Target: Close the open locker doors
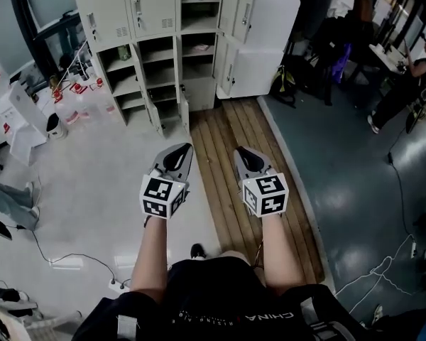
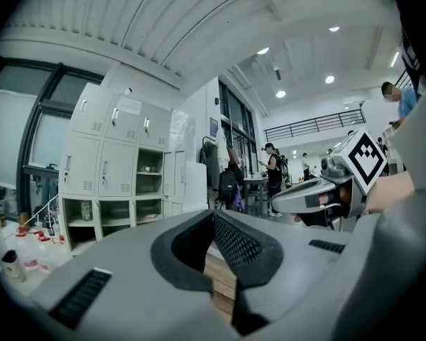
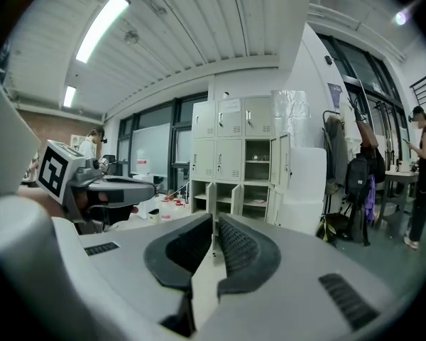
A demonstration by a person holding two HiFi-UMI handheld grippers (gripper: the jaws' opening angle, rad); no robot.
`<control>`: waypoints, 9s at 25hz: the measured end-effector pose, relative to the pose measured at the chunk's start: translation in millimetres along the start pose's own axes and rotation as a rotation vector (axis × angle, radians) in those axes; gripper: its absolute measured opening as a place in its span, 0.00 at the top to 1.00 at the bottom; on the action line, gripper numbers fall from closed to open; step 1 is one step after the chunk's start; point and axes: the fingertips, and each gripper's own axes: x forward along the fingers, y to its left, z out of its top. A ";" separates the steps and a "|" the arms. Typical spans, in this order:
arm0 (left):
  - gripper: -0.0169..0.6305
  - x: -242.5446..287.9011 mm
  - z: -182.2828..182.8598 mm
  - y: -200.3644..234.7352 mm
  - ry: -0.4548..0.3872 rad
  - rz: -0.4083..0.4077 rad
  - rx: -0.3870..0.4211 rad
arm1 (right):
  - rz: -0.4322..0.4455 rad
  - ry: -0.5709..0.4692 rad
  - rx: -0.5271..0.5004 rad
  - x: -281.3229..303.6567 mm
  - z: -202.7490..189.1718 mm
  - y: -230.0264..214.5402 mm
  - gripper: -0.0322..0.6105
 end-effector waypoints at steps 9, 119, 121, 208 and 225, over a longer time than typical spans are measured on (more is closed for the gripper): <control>0.94 44.5 -12.2 37.2 0.024 -0.036 -0.025 | -0.012 0.025 0.021 56.2 4.4 -20.2 0.87; 0.94 731.0 164.3 302.5 0.063 -0.055 -0.003 | 0.085 -0.061 0.018 594.7 294.5 -548.3 0.82; 0.94 738.7 164.5 302.9 0.064 -0.052 -0.002 | 0.087 -0.064 0.027 598.9 295.8 -557.2 0.77; 0.83 701.6 129.6 573.4 0.119 0.176 0.112 | 0.556 0.012 -0.090 851.2 351.5 -314.5 0.85; 0.83 734.6 85.5 603.2 0.186 0.167 0.200 | 0.419 -0.026 -0.035 902.1 364.2 -312.8 0.86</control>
